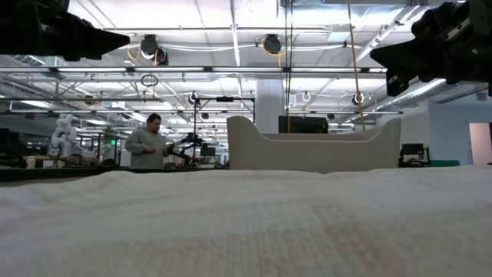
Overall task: Pick and placing Produce into tupperware
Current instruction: Return to Home Position
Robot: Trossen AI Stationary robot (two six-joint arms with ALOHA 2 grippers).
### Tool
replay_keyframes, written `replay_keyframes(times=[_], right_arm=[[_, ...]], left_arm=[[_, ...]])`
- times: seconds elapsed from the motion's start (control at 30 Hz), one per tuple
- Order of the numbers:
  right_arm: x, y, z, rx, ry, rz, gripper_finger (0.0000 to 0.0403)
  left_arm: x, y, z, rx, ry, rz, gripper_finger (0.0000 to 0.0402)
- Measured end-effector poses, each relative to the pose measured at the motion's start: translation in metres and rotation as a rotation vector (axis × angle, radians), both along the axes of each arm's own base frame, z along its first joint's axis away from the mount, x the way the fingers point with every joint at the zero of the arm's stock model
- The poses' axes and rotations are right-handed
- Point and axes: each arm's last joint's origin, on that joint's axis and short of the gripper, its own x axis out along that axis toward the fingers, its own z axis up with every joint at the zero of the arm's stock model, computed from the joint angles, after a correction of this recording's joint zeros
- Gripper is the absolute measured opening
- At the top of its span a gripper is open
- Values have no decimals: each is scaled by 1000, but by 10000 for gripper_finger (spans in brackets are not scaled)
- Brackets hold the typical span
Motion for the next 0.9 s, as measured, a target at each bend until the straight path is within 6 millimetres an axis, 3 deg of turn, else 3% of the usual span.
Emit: replay_keyframes(times=[0.33,0.9], right_arm=[[0,1,0,-16,0,25,0],[0,1,1,-28,-11,24,0]], left_arm=[[-15,2,-2,-29,-1,2,0],[-17,2,-4,-76,5,-1,0]])
